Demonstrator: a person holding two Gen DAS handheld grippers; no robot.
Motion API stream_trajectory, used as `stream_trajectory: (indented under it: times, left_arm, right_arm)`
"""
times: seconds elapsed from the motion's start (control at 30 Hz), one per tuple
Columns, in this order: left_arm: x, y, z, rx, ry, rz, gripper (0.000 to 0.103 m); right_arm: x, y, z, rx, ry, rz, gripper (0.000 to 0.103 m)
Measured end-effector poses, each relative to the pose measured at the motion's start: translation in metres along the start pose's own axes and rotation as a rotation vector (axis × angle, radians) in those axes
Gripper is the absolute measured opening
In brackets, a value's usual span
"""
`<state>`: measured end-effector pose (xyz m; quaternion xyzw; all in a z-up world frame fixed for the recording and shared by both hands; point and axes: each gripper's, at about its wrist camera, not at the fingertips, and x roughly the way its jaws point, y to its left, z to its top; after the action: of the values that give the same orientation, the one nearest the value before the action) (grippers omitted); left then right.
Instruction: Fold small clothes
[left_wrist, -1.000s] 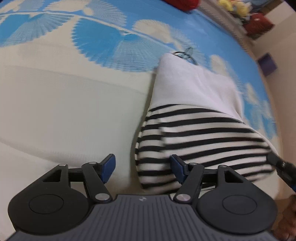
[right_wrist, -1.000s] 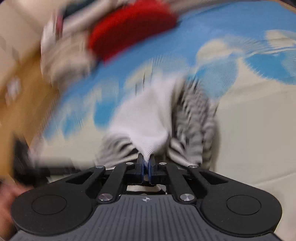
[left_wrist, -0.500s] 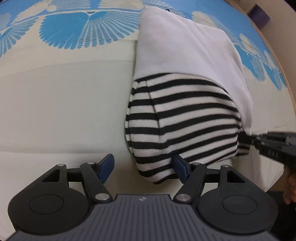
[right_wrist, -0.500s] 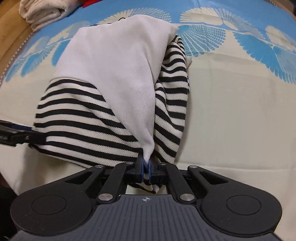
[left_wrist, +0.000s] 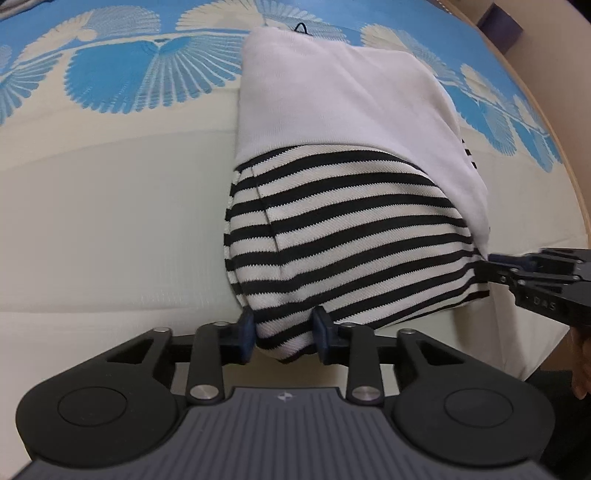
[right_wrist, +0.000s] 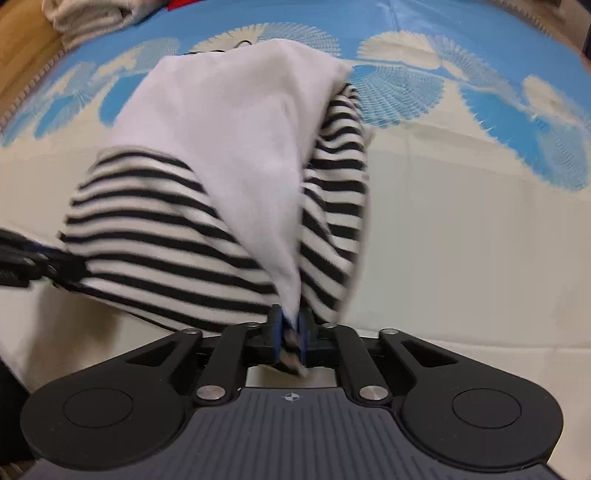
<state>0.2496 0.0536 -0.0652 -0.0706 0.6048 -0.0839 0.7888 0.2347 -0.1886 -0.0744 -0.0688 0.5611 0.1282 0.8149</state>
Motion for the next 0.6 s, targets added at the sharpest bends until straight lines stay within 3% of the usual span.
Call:
stream_trajectory:
  times: [0.03,0.07,0.13,0.2,0.23,0.33,0.4,0.5,0.57,0.6]
  left_arm:
    - [-0.007,-0.002,-0.002,0.016,-0.017,0.008,0.044]
    - [-0.015,-0.005,-0.005,0.037,-0.042,0.026,0.050]
    - [-0.038,-0.015,-0.013,0.086,-0.124,0.097,0.057]
    - [-0.067,-0.024,-0.029,0.105,-0.246,0.145,0.072]
    - [-0.080,-0.028,-0.040,0.112,-0.305,0.163,0.085]
    - [-0.112,-0.042,-0.081,0.139,-0.443,0.196,0.088]
    - [-0.122,-0.049,-0.104,0.138,-0.492,0.207,0.088]
    - [-0.136,-0.067,-0.131,0.126,-0.558,0.212,0.091]
    - [-0.135,-0.072,-0.149,0.067,-0.576,0.197,0.101]
    - [-0.130,-0.076,-0.158,0.046,-0.567,0.204,0.101]
  right_arm:
    - [-0.005,0.000,-0.002,-0.003,-0.015,-0.023,0.042]
    - [-0.012,-0.002,-0.004,0.006,-0.043,-0.044,0.048]
    - [-0.032,-0.007,-0.010,0.046,-0.110,-0.079,0.053]
    - [-0.055,-0.011,-0.016,0.084,-0.195,-0.102,0.055]
    - [-0.069,-0.012,-0.022,0.100,-0.258,-0.101,0.061]
    - [-0.108,-0.009,-0.048,0.148,-0.413,-0.094,0.079]
    - [-0.128,-0.003,-0.074,0.165,-0.495,-0.087,0.082]
    - [-0.148,0.013,-0.106,0.159,-0.550,-0.069,0.086]
    - [-0.154,0.026,-0.124,0.142,-0.546,-0.077,0.092]
    - [-0.156,0.033,-0.130,0.133,-0.540,-0.083,0.092]
